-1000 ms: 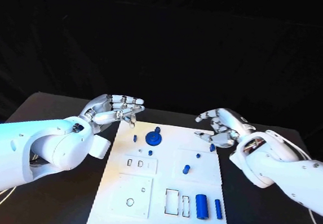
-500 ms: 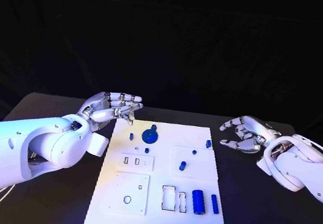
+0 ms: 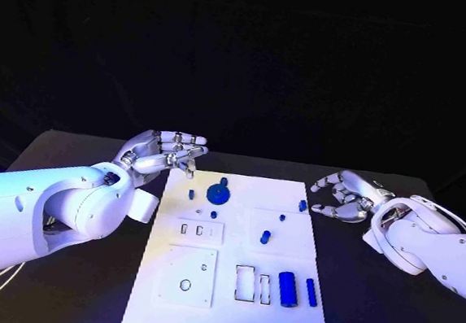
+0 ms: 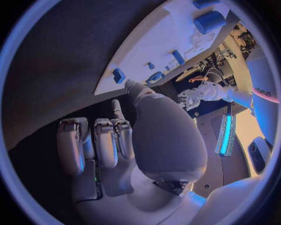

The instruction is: Assemble the parts on the task board

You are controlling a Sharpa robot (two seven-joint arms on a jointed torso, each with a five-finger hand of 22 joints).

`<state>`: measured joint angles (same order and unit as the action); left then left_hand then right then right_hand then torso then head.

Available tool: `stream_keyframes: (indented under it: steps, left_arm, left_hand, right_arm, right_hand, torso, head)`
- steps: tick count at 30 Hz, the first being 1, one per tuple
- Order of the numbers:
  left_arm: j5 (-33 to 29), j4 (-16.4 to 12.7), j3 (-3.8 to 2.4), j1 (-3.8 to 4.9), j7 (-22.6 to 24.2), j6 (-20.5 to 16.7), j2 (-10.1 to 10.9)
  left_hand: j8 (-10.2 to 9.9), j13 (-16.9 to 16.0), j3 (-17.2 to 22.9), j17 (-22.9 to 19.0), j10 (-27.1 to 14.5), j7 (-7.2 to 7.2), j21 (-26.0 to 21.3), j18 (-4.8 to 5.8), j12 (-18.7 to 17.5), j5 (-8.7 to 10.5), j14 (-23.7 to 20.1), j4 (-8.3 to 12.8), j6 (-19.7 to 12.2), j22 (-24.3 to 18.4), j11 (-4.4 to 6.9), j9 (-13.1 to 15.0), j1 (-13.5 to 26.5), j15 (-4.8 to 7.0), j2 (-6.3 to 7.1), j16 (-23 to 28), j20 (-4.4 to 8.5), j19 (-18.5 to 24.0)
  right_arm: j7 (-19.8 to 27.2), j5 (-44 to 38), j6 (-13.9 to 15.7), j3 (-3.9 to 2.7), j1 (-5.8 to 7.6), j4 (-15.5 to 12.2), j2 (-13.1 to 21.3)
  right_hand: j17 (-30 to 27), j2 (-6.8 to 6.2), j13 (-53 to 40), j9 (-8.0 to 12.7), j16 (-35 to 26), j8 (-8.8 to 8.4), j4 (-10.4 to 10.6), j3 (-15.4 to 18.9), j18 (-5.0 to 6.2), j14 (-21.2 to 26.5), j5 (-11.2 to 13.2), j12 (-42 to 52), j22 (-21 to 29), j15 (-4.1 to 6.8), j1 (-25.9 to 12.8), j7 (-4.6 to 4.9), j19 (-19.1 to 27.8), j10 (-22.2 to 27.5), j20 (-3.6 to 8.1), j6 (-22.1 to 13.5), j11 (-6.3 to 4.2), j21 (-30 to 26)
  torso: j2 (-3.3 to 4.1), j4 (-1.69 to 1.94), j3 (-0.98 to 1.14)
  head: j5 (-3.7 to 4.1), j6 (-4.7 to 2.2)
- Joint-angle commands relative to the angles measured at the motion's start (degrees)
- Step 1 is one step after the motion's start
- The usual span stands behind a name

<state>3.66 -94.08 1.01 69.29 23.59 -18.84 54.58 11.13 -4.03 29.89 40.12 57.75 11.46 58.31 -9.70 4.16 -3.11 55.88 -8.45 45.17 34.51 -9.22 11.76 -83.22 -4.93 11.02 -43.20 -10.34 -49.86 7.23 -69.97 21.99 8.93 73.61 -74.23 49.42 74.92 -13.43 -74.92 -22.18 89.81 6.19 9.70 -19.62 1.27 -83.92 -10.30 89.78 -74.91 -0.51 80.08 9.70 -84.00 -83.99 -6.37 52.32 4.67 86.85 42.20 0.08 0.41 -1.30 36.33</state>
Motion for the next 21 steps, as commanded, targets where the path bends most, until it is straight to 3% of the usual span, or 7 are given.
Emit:
stream_keyframes:
  steps: [1, 21]
  left_arm:
    - [0.08, -0.03, -0.03, 0.01, 0.59, 1.10, -0.12]
    - [0.15, -0.04, -0.03, 0.01, 0.55, 1.04, 0.01]
  left_hand:
    - [0.41, 0.01, 0.35, -0.13, -0.29, 0.88, 0.30, -0.92, 0.27, -0.03, -0.39, -0.02, -0.36, 0.07, 0.11, 0.12, 0.14, -0.10, 0.31, -0.20, -0.12, 0.50]
    - [0.41, 0.01, 0.35, -0.13, -0.29, 0.88, 0.30, -0.92, 0.27, -0.03, -0.39, -0.02, -0.36, 0.07, 0.11, 0.12, 0.14, -0.10, 0.31, -0.20, -0.12, 0.50]
  right_arm:
    - [-0.47, -0.22, -0.96, 0.00, -0.32, 0.66, -0.82]
    - [-2.75, -0.59, -3.07, 0.08, -1.39, 3.96, -3.90]
  right_hand:
    - [15.08, 0.05, -15.08, -0.03, 0.19, -0.39, -0.21, 0.02, -0.31, -6.08, -0.03, 0.22, -12.03, 0.13, 0.61, -0.17, -3.97, -6.01, 0.06, 0.12, 0.07, -0.25]
    - [15.08, 1.28, -15.08, -0.22, 0.19, 0.02, -0.11, -0.54, -0.29, -6.08, -0.89, 0.22, -11.99, 0.28, 1.22, -0.33, -3.95, -6.01, 0.14, 1.32, -0.03, -0.34]
  torso:
    - [-0.04, 0.03, -0.03]
    - [-0.10, -0.10, 0.04]
  head:
    - [-0.09, 0.11]
    - [-0.30, 0.49]
